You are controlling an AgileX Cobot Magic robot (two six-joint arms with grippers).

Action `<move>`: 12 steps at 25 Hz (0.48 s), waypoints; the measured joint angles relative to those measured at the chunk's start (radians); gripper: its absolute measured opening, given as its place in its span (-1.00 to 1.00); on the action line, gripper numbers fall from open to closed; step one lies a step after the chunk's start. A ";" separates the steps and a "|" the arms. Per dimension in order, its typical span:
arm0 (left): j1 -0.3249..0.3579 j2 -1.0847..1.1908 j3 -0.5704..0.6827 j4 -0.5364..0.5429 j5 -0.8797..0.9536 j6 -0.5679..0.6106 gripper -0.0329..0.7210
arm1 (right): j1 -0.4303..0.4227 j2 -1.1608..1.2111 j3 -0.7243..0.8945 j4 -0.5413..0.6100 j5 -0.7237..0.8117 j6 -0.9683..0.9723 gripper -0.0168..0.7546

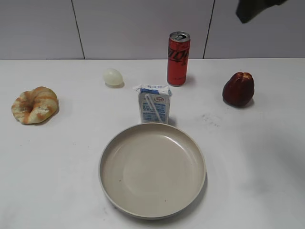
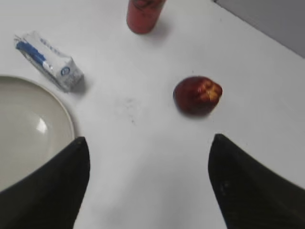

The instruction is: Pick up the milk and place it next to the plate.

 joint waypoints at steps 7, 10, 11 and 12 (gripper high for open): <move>0.000 0.000 0.000 0.000 0.000 0.000 -0.31 | 0.000 -0.351 0.421 0.006 0.002 0.112 0.56; 0.000 0.000 0.000 0.000 0.000 0.000 -0.31 | 0.000 -0.517 0.602 0.008 -0.007 0.123 0.56; 0.000 0.000 0.000 0.000 0.000 0.000 -0.31 | 0.000 -0.576 0.660 0.009 -0.009 0.123 0.56; 0.000 0.000 0.000 0.000 0.000 0.000 -0.31 | 0.000 -0.631 0.716 0.010 -0.009 0.124 0.56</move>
